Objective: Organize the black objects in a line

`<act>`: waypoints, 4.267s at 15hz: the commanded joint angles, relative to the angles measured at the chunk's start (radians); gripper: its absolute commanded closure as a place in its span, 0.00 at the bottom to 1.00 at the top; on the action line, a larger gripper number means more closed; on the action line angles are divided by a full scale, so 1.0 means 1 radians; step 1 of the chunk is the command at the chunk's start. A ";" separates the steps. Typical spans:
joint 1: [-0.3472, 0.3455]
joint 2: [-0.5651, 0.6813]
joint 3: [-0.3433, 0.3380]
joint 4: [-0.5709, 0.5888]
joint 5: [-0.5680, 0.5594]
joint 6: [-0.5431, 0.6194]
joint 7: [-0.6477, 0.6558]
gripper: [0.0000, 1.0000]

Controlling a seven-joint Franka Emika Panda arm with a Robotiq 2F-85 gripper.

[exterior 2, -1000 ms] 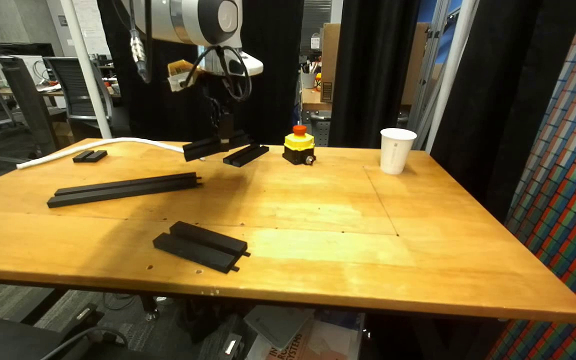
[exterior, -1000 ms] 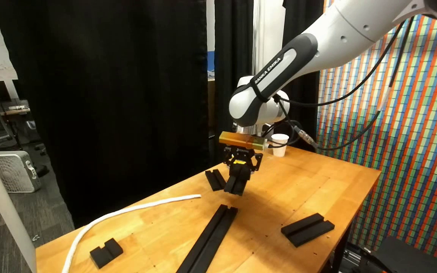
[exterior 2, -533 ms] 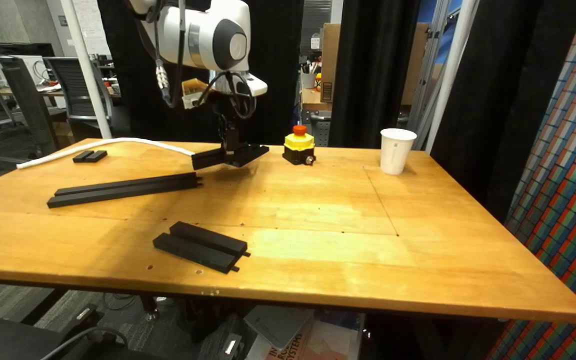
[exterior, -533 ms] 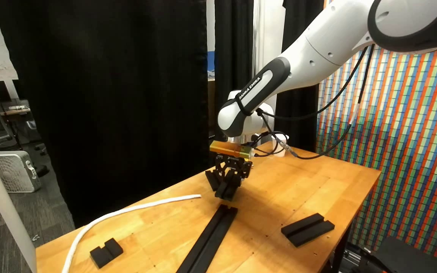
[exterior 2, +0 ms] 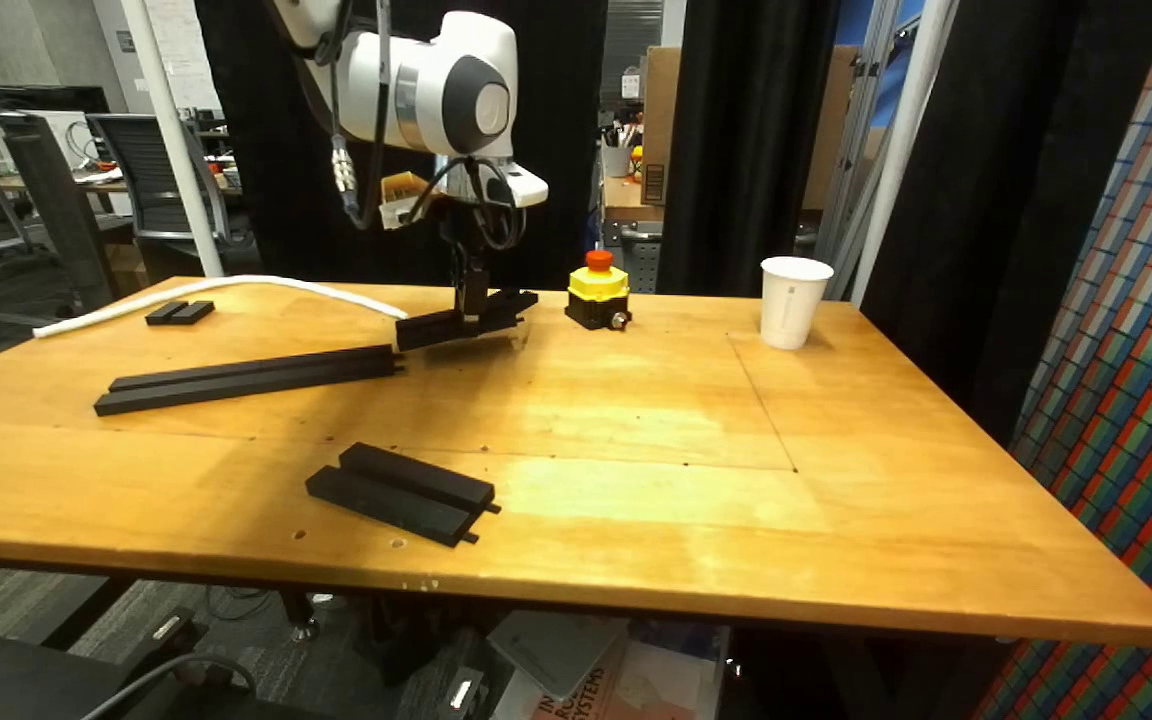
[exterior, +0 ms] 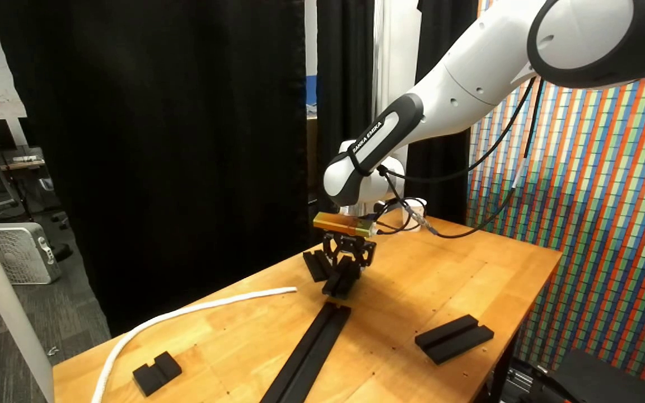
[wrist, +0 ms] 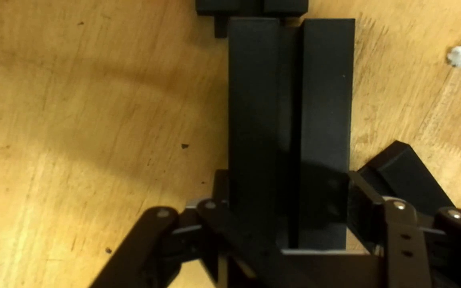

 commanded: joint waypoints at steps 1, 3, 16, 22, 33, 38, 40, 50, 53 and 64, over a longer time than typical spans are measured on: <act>0.010 0.001 -0.013 0.021 0.026 -0.039 -0.005 0.55; 0.009 0.003 -0.011 0.021 0.030 -0.051 -0.008 0.55; -0.005 0.022 -0.017 0.020 0.054 -0.077 -0.022 0.55; -0.008 0.036 -0.018 0.028 0.063 -0.070 -0.029 0.55; -0.006 0.076 -0.002 0.052 0.120 -0.043 -0.058 0.55; -0.011 0.072 0.007 0.037 0.145 -0.035 -0.097 0.55; -0.013 0.065 0.009 0.025 0.155 -0.024 -0.125 0.55; -0.014 0.056 0.006 0.014 0.180 -0.022 -0.222 0.55; -0.011 0.052 0.003 0.010 0.181 -0.025 -0.222 0.55; -0.010 0.038 -0.002 -0.011 0.194 -0.036 -0.196 0.55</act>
